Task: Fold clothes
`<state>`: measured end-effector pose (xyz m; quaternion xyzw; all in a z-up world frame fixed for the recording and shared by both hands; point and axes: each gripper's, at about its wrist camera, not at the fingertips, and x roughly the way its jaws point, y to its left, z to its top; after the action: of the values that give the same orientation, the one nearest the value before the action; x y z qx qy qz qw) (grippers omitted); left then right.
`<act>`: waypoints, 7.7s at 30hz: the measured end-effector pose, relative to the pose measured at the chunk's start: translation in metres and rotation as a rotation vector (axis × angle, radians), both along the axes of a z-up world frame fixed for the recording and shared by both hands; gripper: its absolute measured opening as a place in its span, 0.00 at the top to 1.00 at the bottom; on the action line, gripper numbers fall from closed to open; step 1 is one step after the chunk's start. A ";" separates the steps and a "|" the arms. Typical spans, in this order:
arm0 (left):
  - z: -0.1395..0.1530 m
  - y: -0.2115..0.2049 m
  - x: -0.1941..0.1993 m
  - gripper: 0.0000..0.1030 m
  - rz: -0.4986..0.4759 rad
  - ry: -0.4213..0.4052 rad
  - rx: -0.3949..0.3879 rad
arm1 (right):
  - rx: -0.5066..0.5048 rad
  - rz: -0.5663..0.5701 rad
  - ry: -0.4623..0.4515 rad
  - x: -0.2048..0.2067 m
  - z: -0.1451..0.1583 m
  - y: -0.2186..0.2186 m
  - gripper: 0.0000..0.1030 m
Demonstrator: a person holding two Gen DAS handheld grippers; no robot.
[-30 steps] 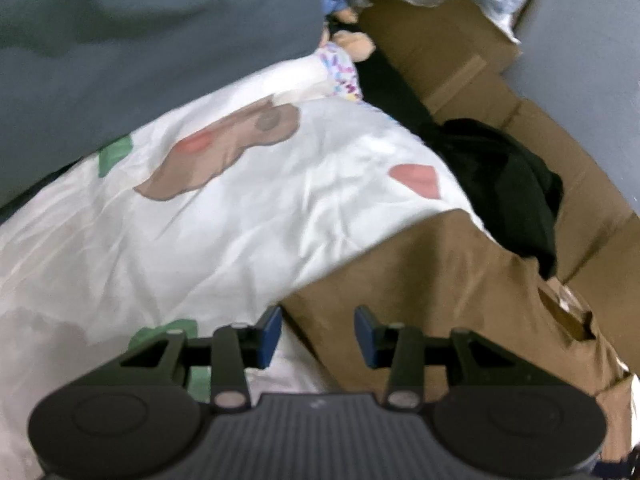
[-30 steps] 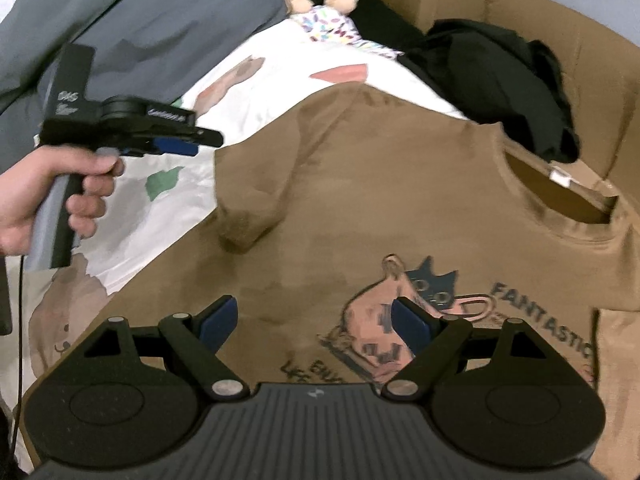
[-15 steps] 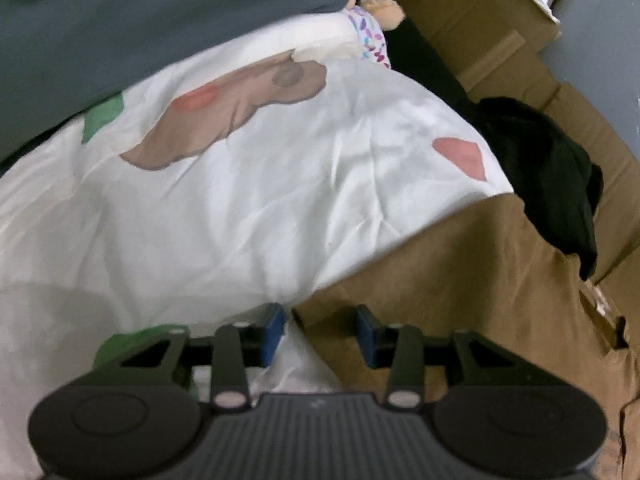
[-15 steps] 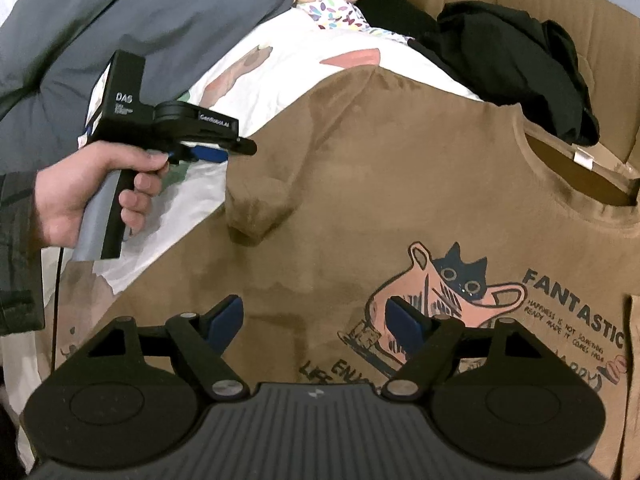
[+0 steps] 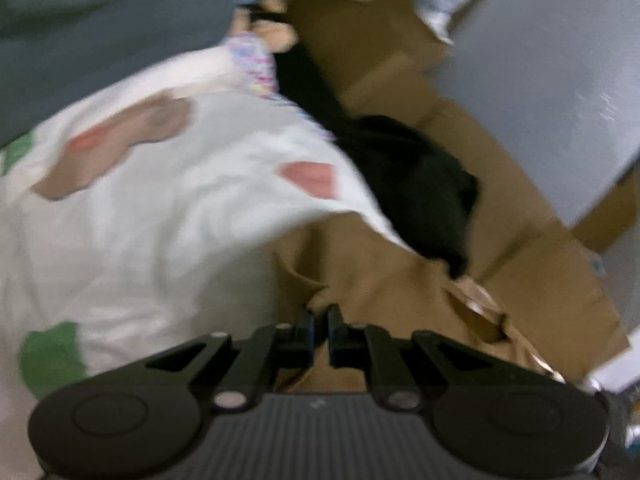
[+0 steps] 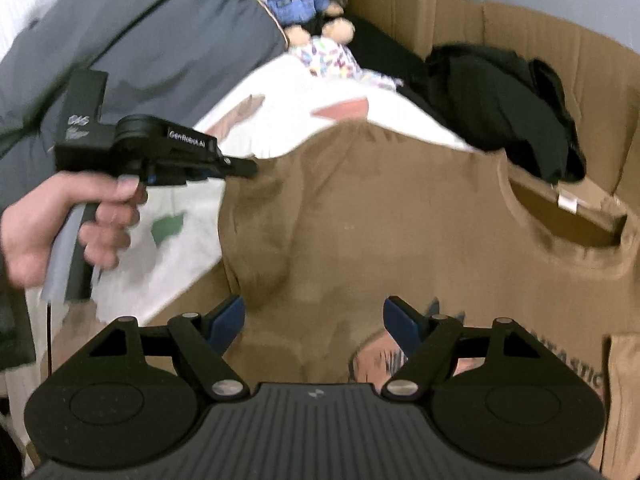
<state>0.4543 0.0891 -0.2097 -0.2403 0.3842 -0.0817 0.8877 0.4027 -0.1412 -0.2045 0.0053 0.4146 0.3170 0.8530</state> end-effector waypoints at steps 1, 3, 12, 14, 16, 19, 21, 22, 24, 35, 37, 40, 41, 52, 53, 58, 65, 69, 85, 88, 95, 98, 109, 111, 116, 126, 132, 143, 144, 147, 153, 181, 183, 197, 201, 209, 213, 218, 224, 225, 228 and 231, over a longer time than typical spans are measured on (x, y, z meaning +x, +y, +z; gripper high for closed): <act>0.003 -0.005 0.000 0.94 -0.015 -0.003 -0.012 | 0.007 -0.002 -0.009 0.002 0.002 0.002 0.22; 0.011 -0.019 0.002 0.94 -0.059 -0.007 -0.034 | 0.021 -0.005 -0.026 0.007 0.006 0.005 0.22; 0.017 -0.052 0.010 0.94 -0.175 0.024 -0.073 | 0.086 -0.049 -0.076 0.033 0.012 0.023 0.26; 0.016 -0.057 0.011 0.94 -0.198 0.031 -0.079 | 0.100 -0.052 -0.082 0.039 0.012 0.027 0.28; 0.015 -0.058 0.013 0.94 -0.201 0.031 -0.087 | 0.115 -0.054 -0.080 0.044 0.011 0.029 0.31; 0.011 -0.058 0.020 0.94 -0.204 0.043 -0.121 | 0.113 -0.085 -0.074 0.050 0.004 0.030 0.33; 0.009 -0.061 0.022 0.94 -0.220 0.049 -0.131 | 0.111 -0.101 -0.075 0.053 0.000 0.029 0.42; 0.009 -0.063 0.023 0.93 -0.226 0.054 -0.135 | 0.111 -0.105 -0.074 0.055 -0.002 0.029 0.49; 0.007 -0.067 0.025 0.93 -0.242 0.063 -0.141 | 0.109 -0.110 -0.074 0.057 -0.005 0.028 0.58; 0.018 -0.078 0.066 0.57 -0.211 0.017 0.073 | 0.095 -0.172 -0.067 0.076 -0.017 0.004 0.93; 0.016 -0.077 0.077 0.56 -0.190 0.017 0.114 | 0.097 -0.172 -0.067 0.079 -0.019 0.000 0.93; 0.008 -0.071 0.097 0.55 -0.135 0.041 0.180 | 0.112 -0.176 -0.048 0.083 -0.023 -0.005 0.93; 0.004 -0.068 0.105 0.55 -0.106 0.056 0.205 | 0.121 -0.179 -0.036 0.085 -0.024 -0.007 0.93; -0.024 -0.072 0.163 0.54 -0.121 0.152 0.350 | 0.172 -0.169 0.012 0.096 -0.033 -0.012 0.93; -0.025 -0.074 0.169 0.54 -0.129 0.163 0.370 | 0.175 -0.169 0.018 0.096 -0.036 -0.012 0.93; -0.027 -0.077 0.196 0.81 -0.187 0.204 0.450 | 0.180 -0.194 0.046 0.099 -0.050 -0.018 0.93; -0.025 -0.065 0.215 0.88 -0.197 0.245 0.433 | 0.169 -0.267 0.113 0.106 -0.072 -0.025 0.93; -0.014 -0.065 0.218 0.64 -0.188 0.221 0.432 | 0.135 -0.292 0.156 0.111 -0.083 -0.030 0.82; -0.020 -0.075 0.218 0.92 -0.262 0.249 0.514 | 0.172 -0.434 0.192 0.133 -0.093 -0.052 0.94; -0.022 -0.074 0.221 0.93 -0.241 0.239 0.524 | 0.165 -0.432 0.182 0.134 -0.092 -0.056 0.98; -0.015 -0.048 0.231 0.98 -0.099 0.186 0.542 | 0.086 -0.407 0.148 0.128 -0.092 -0.054 0.96; -0.009 -0.046 0.222 0.90 -0.101 0.179 0.535 | 0.072 -0.374 0.154 0.127 -0.082 -0.055 0.76; 0.004 -0.054 0.155 0.73 -0.131 0.179 0.435 | 0.028 -0.308 0.074 0.094 -0.057 -0.088 0.52; 0.007 -0.056 0.139 0.73 -0.137 0.172 0.426 | 0.008 -0.292 0.065 0.087 -0.052 -0.098 0.52; 0.012 -0.059 0.090 0.73 -0.163 0.170 0.357 | -0.043 -0.297 0.035 0.064 -0.026 -0.143 0.52; -0.006 -0.065 0.020 0.67 -0.193 0.206 0.330 | -0.215 -0.286 -0.022 0.011 0.001 -0.230 0.52; -0.013 -0.074 0.008 0.60 -0.194 0.193 0.334 | -0.303 -0.315 -0.017 -0.018 -0.003 -0.263 0.52; -0.038 -0.078 -0.022 0.54 -0.224 0.257 0.379 | -0.405 -0.379 0.114 -0.051 -0.054 -0.270 0.52; -0.036 -0.077 -0.024 0.53 -0.225 0.255 0.383 | -0.402 -0.385 0.126 -0.052 -0.054 -0.269 0.52; -0.019 -0.071 -0.032 0.52 -0.222 0.246 0.387 | -0.392 -0.390 0.136 -0.064 -0.041 -0.267 0.51; 0.047 -0.050 -0.038 0.48 -0.205 0.201 0.365 | -0.367 -0.385 0.129 -0.090 0.016 -0.270 0.40; 0.269 0.026 -0.190 0.34 -0.120 0.088 0.353 | -0.165 -0.544 0.082 -0.196 0.180 -0.293 0.17; 0.265 0.022 -0.199 0.34 -0.121 0.087 0.351 | -0.169 -0.533 0.097 -0.203 0.176 -0.291 0.17; 0.195 -0.008 -0.228 0.34 -0.191 0.193 0.365 | -0.161 -0.600 0.215 -0.223 0.137 -0.319 0.16; 0.178 -0.009 -0.230 0.34 -0.205 0.225 0.377 | -0.198 -0.565 0.256 -0.229 0.109 -0.314 0.16; 0.140 -0.006 -0.229 0.34 -0.216 0.301 0.375 | -0.246 -0.482 0.375 -0.246 0.057 -0.294 0.17; 0.121 -0.004 -0.229 0.35 -0.216 0.354 0.407 | -0.248 -0.421 0.406 -0.252 0.046 -0.279 0.16; 0.093 0.006 -0.234 0.36 -0.223 0.449 0.398 | -0.268 -0.349 0.429 -0.254 0.038 -0.267 0.17; 0.055 0.010 -0.246 0.46 -0.239 0.578 0.407 | -0.284 -0.315 0.490 -0.254 0.025 -0.263 0.17; 0.048 0.010 -0.248 0.48 -0.242 0.600 0.409 | -0.286 -0.309 0.500 -0.254 0.023 -0.262 0.17; 0.029 0.012 -0.250 0.52 -0.249 0.665 0.414 | -0.298 -0.288 0.521 -0.256 0.016 -0.260 0.18; 0.012 0.013 -0.249 0.53 -0.249 0.718 0.413 | -0.308 -0.270 0.557 -0.259 0.006 -0.259 0.27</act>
<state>0.2052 0.1018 -0.1980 -0.0229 0.7028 -0.0209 0.7107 0.1440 -0.4003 -0.1983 0.0175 0.6700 0.1212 0.7322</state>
